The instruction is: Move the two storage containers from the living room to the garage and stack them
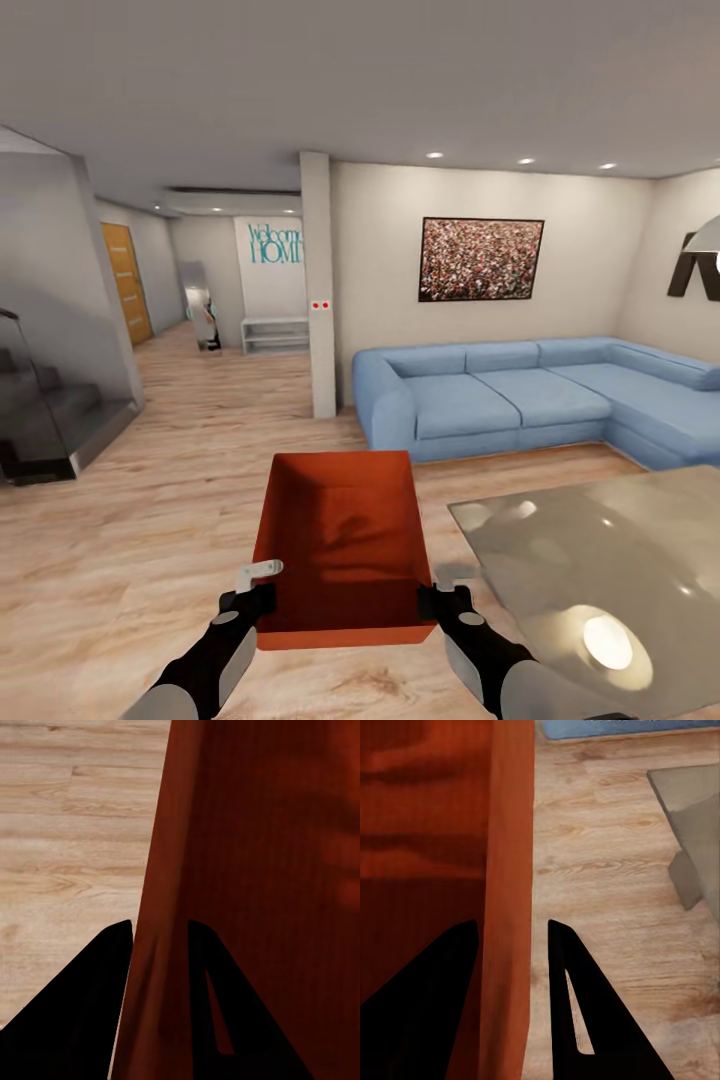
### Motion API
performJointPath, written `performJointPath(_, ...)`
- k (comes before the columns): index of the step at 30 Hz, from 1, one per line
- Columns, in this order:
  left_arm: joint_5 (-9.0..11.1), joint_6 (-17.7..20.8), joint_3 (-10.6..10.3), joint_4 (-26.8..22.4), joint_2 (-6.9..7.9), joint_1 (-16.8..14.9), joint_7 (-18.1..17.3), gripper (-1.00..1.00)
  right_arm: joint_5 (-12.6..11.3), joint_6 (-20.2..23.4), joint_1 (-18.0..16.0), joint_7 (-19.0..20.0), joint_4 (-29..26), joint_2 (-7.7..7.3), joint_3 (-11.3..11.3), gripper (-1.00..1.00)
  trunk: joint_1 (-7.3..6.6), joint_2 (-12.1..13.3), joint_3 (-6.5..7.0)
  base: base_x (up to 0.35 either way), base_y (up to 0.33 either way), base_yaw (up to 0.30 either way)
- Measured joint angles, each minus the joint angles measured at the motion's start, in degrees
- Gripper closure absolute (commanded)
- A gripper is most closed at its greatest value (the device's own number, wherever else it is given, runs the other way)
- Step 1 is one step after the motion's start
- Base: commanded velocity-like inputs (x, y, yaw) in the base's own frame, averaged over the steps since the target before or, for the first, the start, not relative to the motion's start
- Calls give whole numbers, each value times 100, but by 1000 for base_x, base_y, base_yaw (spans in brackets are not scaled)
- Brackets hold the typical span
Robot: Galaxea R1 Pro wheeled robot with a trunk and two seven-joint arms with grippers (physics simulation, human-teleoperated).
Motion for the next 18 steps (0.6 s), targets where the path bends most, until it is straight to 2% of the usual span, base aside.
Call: performJointPath(18, -9, 3, 11, 3, -5, 0, 2, 100, 2, 9, 0, -6, -2, 0, 3, 100, 0, 0, 0, 0, 0, 300)
